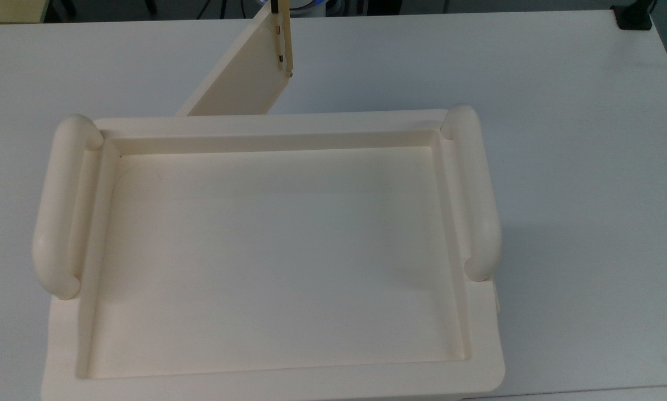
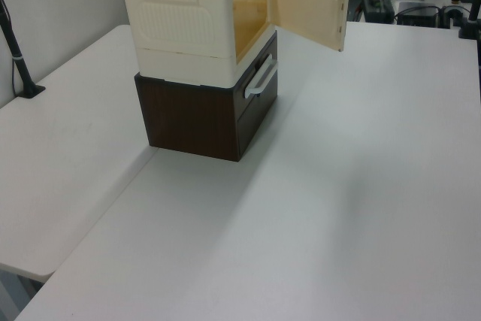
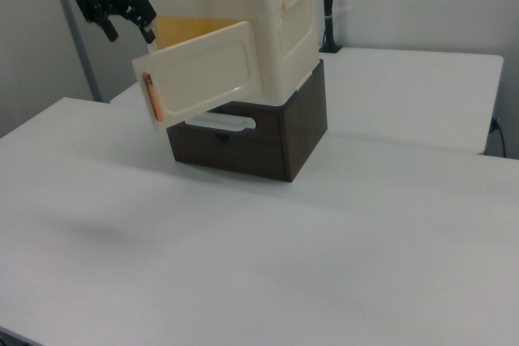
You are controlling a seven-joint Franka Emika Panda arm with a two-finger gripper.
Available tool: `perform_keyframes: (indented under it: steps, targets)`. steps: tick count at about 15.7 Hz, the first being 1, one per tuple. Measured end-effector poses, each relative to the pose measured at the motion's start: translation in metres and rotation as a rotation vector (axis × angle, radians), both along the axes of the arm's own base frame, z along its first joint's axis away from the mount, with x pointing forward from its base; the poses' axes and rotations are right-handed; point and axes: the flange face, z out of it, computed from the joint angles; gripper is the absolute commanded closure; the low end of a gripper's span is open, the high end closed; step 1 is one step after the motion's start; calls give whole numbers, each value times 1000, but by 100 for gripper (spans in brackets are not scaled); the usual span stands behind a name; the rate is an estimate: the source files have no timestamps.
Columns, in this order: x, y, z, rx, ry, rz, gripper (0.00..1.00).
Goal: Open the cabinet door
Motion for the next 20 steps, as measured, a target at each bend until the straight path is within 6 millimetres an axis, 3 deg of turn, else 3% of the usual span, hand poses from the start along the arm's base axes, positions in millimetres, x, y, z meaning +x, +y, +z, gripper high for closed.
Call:
perform_keyframes:
  steps: [5, 7, 11, 20]
  targets:
    - [12, -8, -27, -8, 49, -15, 0]
    - [21, -34, -42, -16, 77, -43, 0]
    - [26, -82, -48, -27, 91, -69, 0]
    - [24, -77, -123, -49, 250, 3, 0]
